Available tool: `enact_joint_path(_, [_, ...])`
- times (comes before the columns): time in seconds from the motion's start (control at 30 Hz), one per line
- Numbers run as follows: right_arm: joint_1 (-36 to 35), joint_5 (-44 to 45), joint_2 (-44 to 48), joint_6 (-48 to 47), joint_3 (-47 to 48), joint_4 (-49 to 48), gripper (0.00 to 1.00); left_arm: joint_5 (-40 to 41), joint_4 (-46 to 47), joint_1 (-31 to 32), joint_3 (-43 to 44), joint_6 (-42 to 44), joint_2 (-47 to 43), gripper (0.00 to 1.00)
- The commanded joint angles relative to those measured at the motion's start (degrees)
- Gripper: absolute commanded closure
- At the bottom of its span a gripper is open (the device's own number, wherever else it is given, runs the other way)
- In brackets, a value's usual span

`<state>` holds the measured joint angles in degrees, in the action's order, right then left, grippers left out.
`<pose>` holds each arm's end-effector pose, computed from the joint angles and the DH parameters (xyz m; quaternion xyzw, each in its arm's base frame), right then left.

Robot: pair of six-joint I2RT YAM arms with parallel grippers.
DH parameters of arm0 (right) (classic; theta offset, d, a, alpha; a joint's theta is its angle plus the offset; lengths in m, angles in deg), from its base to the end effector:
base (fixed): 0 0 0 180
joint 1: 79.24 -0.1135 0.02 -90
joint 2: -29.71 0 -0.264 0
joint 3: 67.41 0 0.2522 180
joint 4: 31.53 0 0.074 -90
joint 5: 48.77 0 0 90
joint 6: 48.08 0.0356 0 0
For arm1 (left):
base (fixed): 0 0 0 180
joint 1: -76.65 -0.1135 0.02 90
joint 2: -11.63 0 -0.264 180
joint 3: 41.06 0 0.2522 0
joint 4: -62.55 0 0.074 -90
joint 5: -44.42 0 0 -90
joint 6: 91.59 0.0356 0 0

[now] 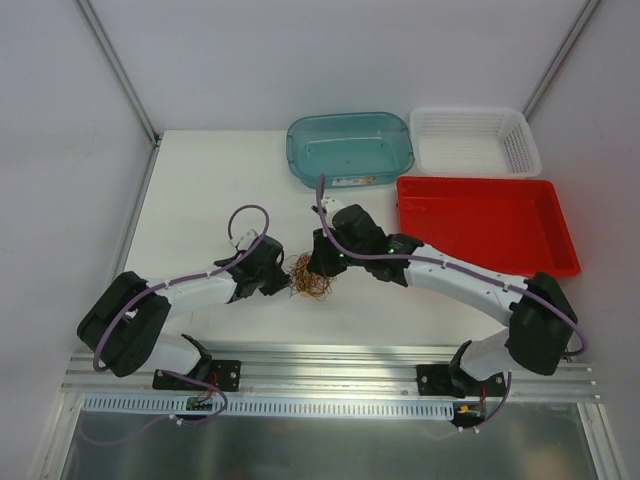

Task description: Untangle the cables

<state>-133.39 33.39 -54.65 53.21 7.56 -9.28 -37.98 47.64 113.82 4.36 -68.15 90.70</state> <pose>0.1928 0.2751 0.2778 -0.3493 0.7987 0.3131 0.3770 0.2038 -0.1486 0.1510 -0.2594 0.8968 -0.2394 0.2668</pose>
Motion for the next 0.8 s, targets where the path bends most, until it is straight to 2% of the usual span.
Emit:
enact_joint_path(0.0, [-0.2, 2.6, 8.0, -0.7, 3.7, 3.5, 0.99, 5.1, -1.8, 0.4, -2.5, -2.2, 1.4, 0.87])
enact_joint_path(0.2, [-0.1, 4.7, 13.2, -3.5, 9.5, 10.0, 0.99, 7.5, -3.6, 0.3, -3.7, -1.8, -0.3, 1.0])
enact_joint_path(0.43, [-0.1, 6.6, 16.5, -6.2, 15.3, 15.0, 0.99, 14.3, -10.4, -1.3, -5.4, 1.3, -10.0, 1.0])
enact_joint_path(0.6, [-0.1, 7.4, 17.6, -9.6, 22.6, 19.1, 0.99, 16.0, -14.4, -6.5, -7.0, 4.6, -14.8, 1.0])
enact_joint_path(0.77, [0.0, 7.4, 19.1, -11.0, 27.3, 20.6, 0.99, 14.8, -17.0, -15.5, -8.8, 7.8, -18.8, 1.0])
